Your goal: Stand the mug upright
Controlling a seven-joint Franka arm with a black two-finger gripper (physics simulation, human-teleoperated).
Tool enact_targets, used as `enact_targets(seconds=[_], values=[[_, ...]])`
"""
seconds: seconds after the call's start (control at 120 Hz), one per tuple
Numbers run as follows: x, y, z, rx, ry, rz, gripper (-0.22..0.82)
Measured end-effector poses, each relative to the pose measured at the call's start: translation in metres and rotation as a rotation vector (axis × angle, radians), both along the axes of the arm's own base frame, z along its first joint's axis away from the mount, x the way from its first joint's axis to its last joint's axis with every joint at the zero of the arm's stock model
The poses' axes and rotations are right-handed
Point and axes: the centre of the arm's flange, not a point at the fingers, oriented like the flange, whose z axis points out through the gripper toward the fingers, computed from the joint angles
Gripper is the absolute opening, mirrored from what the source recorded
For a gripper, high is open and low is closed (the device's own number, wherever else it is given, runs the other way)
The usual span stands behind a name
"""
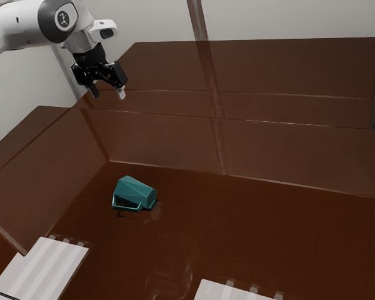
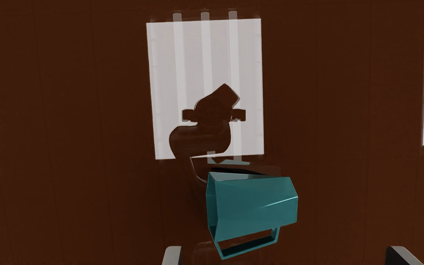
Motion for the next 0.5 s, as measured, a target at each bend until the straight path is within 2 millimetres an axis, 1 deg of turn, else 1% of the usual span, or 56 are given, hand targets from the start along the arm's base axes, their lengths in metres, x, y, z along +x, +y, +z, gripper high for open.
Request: enact_targets(seconds=[0.233,0.35,0.458,0.5], values=[[-0.001,0.000,0.000,0.000,0.004,-0.004,0.60],[-0.007,0.000,0.007,-0.001,0.000,-0.005,0.60],[-0.020,0.000,0.001,-0.011,0.023,-0.003,0.60],[-0.022,0.002,-0.006,-0.034,0.038,0.004,0.60]])
